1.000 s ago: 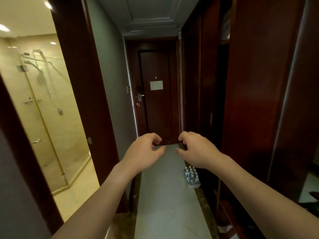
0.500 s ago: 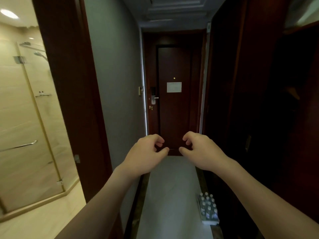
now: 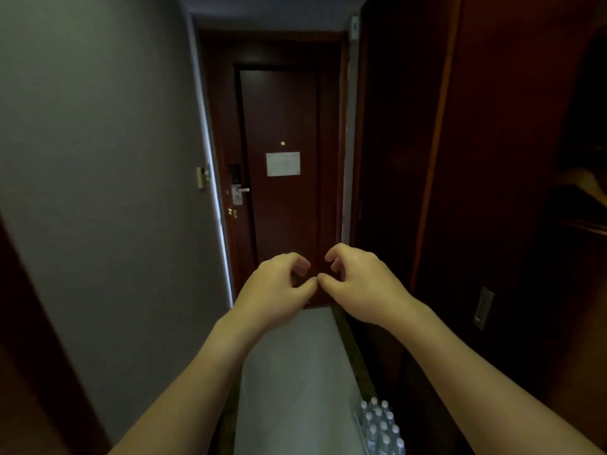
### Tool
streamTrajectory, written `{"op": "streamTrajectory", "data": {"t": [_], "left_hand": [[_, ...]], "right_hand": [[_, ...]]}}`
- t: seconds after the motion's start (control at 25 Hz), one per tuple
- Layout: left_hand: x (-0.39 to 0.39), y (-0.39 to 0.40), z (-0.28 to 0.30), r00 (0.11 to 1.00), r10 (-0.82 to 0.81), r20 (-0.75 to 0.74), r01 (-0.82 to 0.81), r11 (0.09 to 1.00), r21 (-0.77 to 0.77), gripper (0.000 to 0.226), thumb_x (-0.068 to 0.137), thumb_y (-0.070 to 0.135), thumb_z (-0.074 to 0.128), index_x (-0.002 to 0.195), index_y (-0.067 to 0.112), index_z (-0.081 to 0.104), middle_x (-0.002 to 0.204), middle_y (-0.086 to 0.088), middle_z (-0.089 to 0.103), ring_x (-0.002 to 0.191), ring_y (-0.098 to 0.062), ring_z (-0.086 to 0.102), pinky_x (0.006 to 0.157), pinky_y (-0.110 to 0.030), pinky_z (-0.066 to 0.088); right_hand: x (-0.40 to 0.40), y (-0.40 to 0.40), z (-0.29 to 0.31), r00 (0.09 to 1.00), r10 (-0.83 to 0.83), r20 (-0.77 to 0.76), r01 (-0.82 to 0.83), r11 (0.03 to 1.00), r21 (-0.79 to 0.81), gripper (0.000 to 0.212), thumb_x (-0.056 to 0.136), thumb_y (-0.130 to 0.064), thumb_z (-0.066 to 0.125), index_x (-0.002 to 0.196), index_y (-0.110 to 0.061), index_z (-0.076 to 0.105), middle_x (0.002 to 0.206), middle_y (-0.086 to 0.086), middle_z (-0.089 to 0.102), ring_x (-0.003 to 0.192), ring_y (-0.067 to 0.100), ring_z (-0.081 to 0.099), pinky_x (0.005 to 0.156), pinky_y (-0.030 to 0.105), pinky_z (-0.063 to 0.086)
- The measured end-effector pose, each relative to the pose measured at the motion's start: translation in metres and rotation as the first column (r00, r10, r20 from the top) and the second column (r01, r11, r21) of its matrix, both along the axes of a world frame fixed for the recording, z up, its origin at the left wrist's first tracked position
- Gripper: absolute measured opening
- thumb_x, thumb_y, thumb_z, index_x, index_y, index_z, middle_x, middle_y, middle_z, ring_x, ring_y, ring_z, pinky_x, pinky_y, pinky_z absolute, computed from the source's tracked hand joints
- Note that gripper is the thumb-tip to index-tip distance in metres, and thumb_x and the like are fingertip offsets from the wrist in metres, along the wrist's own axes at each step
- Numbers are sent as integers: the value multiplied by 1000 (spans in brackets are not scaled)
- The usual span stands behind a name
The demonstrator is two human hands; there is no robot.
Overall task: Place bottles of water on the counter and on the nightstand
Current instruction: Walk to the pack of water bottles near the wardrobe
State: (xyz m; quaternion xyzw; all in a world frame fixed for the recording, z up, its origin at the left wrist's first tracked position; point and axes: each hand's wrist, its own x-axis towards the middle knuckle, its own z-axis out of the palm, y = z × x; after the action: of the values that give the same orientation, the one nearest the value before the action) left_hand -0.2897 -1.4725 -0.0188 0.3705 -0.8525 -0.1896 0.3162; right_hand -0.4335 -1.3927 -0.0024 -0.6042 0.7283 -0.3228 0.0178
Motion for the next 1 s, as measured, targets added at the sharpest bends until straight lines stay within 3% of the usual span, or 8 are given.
{"op": "streamTrajectory", "data": {"t": [0.48,0.64,0.84,1.0], "left_hand": [[-177,-250,-57,984,-169,59,166,984,60,44,79,48,68,116,25,67,109,10,70,98,-8,66,88,-36,56],[-233,-321,-74,959,-272,73,263,958,117,41,83,44,68,118,23,66,112,9,68,101,-8,64,88,-30,54],[-314,-389,-123,858,-511,50,484,838,254,39,79,44,72,113,25,68,99,14,67,91,-6,64,85,-34,56],[-364,-406,-188,742,-670,18,615,692,379,36,72,42,77,101,22,70,89,11,68,79,-11,64,81,-37,57]], "right_hand": [[-199,-213,-78,967,-246,62,242,968,62,47,89,-44,62,130,-23,53,121,-2,63,102,16,62,82,35,54],[-254,-260,-100,937,-339,77,327,935,136,46,89,-43,61,129,-21,53,118,-3,63,95,14,61,76,31,50],[-302,-297,-139,837,-541,89,517,833,197,43,87,-41,63,123,-20,57,110,-3,65,91,16,63,78,32,50],[-302,-303,-198,668,-724,175,663,685,302,38,84,-36,67,116,-17,61,104,1,68,90,21,66,81,37,53]]}}
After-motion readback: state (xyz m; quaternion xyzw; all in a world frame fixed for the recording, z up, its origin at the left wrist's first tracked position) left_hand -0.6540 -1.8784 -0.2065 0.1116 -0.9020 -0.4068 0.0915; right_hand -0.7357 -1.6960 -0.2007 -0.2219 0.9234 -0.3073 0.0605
